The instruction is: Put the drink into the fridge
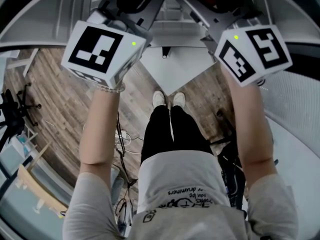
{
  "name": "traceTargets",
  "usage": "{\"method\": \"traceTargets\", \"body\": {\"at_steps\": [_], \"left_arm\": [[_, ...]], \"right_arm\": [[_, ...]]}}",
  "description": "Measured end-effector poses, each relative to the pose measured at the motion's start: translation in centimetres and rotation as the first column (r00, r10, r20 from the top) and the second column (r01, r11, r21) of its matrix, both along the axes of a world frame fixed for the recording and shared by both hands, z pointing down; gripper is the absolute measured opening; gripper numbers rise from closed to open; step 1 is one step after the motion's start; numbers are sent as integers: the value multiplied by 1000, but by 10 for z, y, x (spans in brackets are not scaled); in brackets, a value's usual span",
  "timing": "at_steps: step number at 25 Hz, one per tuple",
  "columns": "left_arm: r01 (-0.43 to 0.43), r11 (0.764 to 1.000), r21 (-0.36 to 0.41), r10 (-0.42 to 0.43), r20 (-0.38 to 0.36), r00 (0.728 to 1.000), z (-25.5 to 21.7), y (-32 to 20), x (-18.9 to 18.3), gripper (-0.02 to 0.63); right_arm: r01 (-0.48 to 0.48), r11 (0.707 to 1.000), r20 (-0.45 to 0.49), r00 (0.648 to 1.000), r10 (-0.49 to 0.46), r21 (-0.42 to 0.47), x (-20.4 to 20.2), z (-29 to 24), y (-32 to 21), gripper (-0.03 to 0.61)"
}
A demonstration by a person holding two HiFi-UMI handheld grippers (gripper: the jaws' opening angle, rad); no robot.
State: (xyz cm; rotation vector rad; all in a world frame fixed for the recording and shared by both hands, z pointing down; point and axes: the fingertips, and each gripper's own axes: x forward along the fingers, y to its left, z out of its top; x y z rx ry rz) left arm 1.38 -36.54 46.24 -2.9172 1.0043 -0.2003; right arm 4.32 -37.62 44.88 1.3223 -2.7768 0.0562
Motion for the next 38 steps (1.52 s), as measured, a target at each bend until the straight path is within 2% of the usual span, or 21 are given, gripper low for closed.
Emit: {"method": "traceTargets", "body": {"at_steps": [7,13,30,38], "left_arm": [[20,1000,1,-20,45,999,11,-4,6,2],[18,1000,6,-18,149,989,17,-3,11,2],[25,1000,-11,-23,151,988,22,-2,9,2],[22,1000,-10,-20,151,988,20,3,8,2]], "right_arm": [[-4,1000,4,1000,4,-13,6,12,-3,325],[5,1000,4,1000,-5,-1,0,6,-4,327],[1,1000,23,1000,-1,-16,-1,11,-7,331],[-23,999,-31,999,22,-24,2,11,-3,324]]}}
